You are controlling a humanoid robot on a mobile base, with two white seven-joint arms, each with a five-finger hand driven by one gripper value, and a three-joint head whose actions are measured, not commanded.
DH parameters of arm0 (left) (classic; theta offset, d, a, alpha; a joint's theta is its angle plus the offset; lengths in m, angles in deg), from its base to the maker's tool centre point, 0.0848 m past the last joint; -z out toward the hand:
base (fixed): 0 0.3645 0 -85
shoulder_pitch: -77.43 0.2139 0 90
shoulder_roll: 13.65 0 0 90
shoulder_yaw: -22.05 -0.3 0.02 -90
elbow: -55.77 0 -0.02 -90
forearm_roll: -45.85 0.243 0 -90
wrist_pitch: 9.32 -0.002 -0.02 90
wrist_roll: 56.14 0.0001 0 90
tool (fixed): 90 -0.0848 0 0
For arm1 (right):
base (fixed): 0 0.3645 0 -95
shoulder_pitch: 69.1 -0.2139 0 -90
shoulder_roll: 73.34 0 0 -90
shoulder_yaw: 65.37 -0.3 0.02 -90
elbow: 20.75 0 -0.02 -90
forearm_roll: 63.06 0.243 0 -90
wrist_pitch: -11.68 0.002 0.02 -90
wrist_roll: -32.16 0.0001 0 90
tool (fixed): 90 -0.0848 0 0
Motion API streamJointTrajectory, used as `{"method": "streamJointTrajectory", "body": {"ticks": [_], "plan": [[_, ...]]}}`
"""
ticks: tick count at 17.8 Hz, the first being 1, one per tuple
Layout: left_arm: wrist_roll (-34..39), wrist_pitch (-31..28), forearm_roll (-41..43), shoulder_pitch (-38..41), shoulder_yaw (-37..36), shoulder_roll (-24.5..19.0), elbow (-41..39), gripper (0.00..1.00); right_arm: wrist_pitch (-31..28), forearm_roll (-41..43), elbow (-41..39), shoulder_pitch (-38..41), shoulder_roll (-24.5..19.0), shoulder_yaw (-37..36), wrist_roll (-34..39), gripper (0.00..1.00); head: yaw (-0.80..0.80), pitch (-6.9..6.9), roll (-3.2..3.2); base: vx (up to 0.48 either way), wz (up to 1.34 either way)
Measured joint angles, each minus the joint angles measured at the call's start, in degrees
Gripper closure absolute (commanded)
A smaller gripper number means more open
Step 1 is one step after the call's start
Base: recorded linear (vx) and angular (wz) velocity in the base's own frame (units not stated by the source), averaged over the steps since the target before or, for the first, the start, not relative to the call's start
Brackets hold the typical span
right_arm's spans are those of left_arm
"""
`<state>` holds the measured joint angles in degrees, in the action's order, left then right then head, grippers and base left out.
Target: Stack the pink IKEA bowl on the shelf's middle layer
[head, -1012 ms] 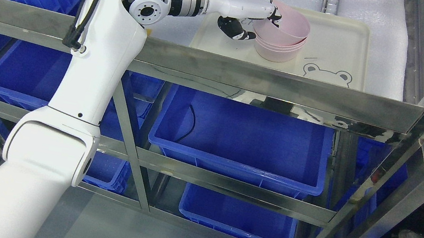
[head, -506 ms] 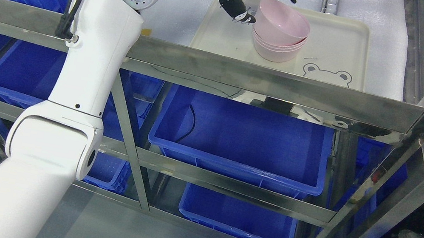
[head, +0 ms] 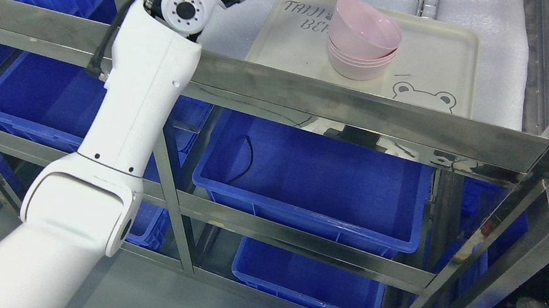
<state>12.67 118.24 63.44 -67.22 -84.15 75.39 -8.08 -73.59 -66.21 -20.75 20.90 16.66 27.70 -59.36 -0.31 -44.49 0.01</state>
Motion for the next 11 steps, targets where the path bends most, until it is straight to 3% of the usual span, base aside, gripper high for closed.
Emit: {"method": "streamJointTrajectory", "body": {"ticks": [2,5,8,11], "plan": [[7.6,-1.7,-1.8,3.0,-4.3,0.2,-2.3,0.13,0.0,0.0,0.0,0.0,0.0,0.0,0.0,0.00,0.00,0.00,0.00,0.000,0.00],[11.5,-2.5,-3.3,7.7,-9.7,0.4,-5.2,0.12,0.0,0.0,0.0,0.0,0.0,0.0,0.0,0.00,0.00,0.00,0.00,0.000,0.00],[11.4,-2.1,-4.2,13.9,-14.0,0.5,-8.4,0.12,0.0,0.0,0.0,0.0,0.0,0.0,0.0,0.00,0.00,0.00,0.00,0.000,0.00],[7.0,2.2,-4.7,20.0,-17.1,0.6,-10.9,0.12,0.0,0.0,0.0,0.0,0.0,0.0,0.0,0.00,0.00,0.00,0.00,0.000,0.00]]}}
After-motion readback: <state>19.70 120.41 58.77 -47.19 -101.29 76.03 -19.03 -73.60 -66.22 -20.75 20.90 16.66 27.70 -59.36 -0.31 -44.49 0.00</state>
